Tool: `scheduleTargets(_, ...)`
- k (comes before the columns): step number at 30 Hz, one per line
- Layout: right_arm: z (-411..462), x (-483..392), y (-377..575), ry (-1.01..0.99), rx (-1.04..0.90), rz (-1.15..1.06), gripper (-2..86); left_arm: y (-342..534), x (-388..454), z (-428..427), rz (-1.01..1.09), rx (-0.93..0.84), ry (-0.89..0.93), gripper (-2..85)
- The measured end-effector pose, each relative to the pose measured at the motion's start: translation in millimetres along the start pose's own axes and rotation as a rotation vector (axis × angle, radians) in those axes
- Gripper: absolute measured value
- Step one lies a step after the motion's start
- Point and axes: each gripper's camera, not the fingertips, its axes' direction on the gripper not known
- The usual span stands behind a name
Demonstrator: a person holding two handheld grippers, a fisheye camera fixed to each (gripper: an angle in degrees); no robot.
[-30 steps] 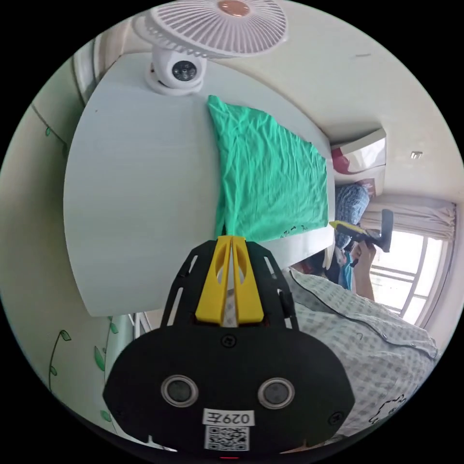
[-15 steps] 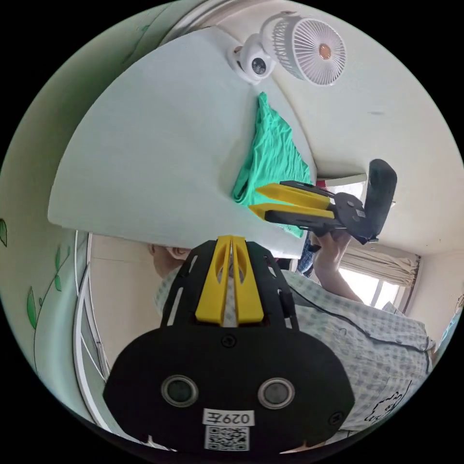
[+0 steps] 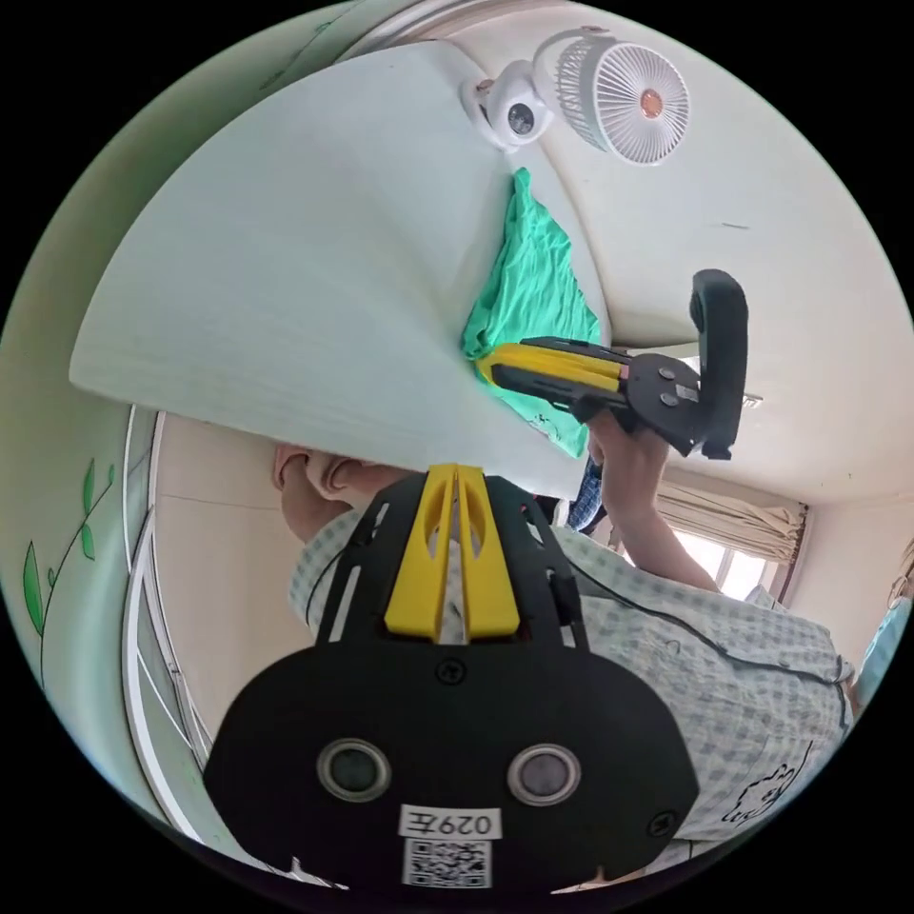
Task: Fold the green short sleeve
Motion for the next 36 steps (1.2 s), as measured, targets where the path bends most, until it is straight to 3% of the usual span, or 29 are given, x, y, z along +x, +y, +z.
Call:
scheduleTargets(3, -54, 74, 67, -0.322, 0.293, 0.165, 1.1, -14, 26, 15, 0.055, -0.051, -0.043, -1.0)
scheduleTargets(5, -85, 122, 126, -0.422, 0.491, 0.293, 0.9, -24, 43, 28, 0.087, -0.091, -0.054, -1.0)
scheduleTargets(9, -129, 211, 289, -0.485, 0.855, 0.584, 0.7, -47, 90, 68, 0.171, -0.199, -0.077, -0.8)
scheduleTargets(11, -129, 237, 357, -0.443, 0.913, 0.736, 0.7, -56, 116, 86, 0.213, -0.235, -0.1, -0.6)
scheduleTargets(13, -112, 264, 412, -0.397, 0.886, 0.939, 0.7, -63, 147, 106, 0.269, -0.255, -0.135, -0.1)
scheduleTargets(15, -74, 302, 457, -0.552, 0.786, 1.077, 0.7, -70, 194, 138, 0.356, -0.28, -0.189, 2.6)
scheduleTargets(19, -50, 329, 486, -0.687, 0.758, 1.094, 0.7, -77, 262, 195, 0.451, -0.361, -0.302, 14.5)
scheduleTargets(22, -50, 348, 501, -0.629, 0.657, 1.133, 0.7, -75, 311, 236, 0.551, -0.39, -0.417, 15.7)
scheduleTargets(26, -48, 382, 535, -0.719, 0.618, 1.123, 0.6, -69, 359, 278, 0.646, -0.419, -0.553, 16.5)
scheduleTargets(29, -63, 393, 566, -0.576, 0.581, 1.189, 0.4, -71, 382, 290, 0.625, -0.403, -0.54, 16.0)
scheduleTargets(32, -85, 392, 569, -0.441, 0.602, 1.109, 0.2, -74, 407, 289, 0.623, -0.329, -0.496, 11.1)
scheduleTargets(36, -82, 402, 523, -0.514, 0.566, 0.872, -0.3, -77, 449, 320, 0.732, -0.353, -0.47, -0.1)
